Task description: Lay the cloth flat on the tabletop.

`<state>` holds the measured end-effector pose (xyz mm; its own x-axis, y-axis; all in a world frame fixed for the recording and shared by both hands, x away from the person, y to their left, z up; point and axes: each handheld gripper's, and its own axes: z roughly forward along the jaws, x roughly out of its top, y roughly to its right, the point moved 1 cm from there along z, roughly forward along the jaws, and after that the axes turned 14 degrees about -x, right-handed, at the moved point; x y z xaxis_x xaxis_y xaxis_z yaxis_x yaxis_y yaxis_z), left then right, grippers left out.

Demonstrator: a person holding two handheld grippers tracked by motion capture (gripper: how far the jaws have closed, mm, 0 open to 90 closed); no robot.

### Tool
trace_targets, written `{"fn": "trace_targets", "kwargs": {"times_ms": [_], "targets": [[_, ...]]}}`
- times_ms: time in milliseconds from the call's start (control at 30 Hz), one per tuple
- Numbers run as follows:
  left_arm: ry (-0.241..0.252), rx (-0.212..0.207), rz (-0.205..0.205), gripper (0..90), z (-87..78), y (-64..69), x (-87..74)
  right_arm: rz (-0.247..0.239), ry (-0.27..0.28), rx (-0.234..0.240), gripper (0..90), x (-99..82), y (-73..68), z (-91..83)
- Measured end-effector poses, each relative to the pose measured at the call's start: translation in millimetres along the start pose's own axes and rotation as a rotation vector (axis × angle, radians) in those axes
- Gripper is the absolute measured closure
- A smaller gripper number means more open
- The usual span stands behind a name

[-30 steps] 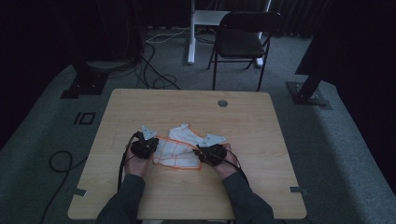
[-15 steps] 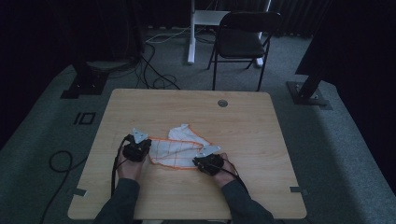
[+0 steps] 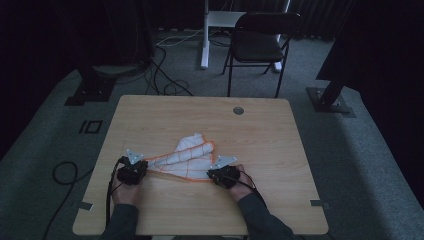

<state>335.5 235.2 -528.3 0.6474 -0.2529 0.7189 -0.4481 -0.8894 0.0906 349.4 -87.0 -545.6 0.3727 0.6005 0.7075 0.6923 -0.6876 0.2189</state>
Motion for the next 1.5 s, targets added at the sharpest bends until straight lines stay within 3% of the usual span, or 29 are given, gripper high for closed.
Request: {"fn": "trace_targets", "kwargs": {"times_ms": [133, 300, 600, 800, 967, 1200, 1333, 1500], "targets": [[0.035, -0.013, 0.0, 74.0, -3.7, 1.1, 7.7, -0.001, -0.001, 0.001, 84.5, 0.3, 0.0, 0.2], [0.061, -0.037, 0.02, 69.1, -3.3, 7.3, 23.4, 0.001, -0.001, 0.002, 84.5, 0.2, 0.1, 0.3], [0.071, -0.152, 0.094, 64.8, 15.9, 31.6, 55.9, -0.004, -0.001, -0.003, 84.5, 0.2, -0.5, 0.1], [0.065, -0.214, 0.106, 63.6, 33.2, 41.7, 68.6, -0.001, 0.002, -0.004, 84.5, -0.1, -0.5, 0.1], [0.049, -0.276, 0.133, 63.0, 48.2, 53.2, 79.1, -0.002, 0.004, -0.003, 84.4, -0.4, -0.2, 0.3], [0.01, -0.322, 0.162, 59.9, 71.4, 68.8, 90.7, -0.001, 0.005, -0.004, 84.5, -0.6, -0.4, 0.2], [-0.031, -0.316, 0.188, 55.2, 85.5, 75.7, 92.6, -0.001, 0.005, -0.003, 84.4, -0.7, -0.5, 0.1], [-0.09, -0.302, 0.19, 54.8, 99.0, 78.7, 89.0, 0.0, 0.005, -0.003, 84.4, -0.8, -0.5, 0.1]]}}
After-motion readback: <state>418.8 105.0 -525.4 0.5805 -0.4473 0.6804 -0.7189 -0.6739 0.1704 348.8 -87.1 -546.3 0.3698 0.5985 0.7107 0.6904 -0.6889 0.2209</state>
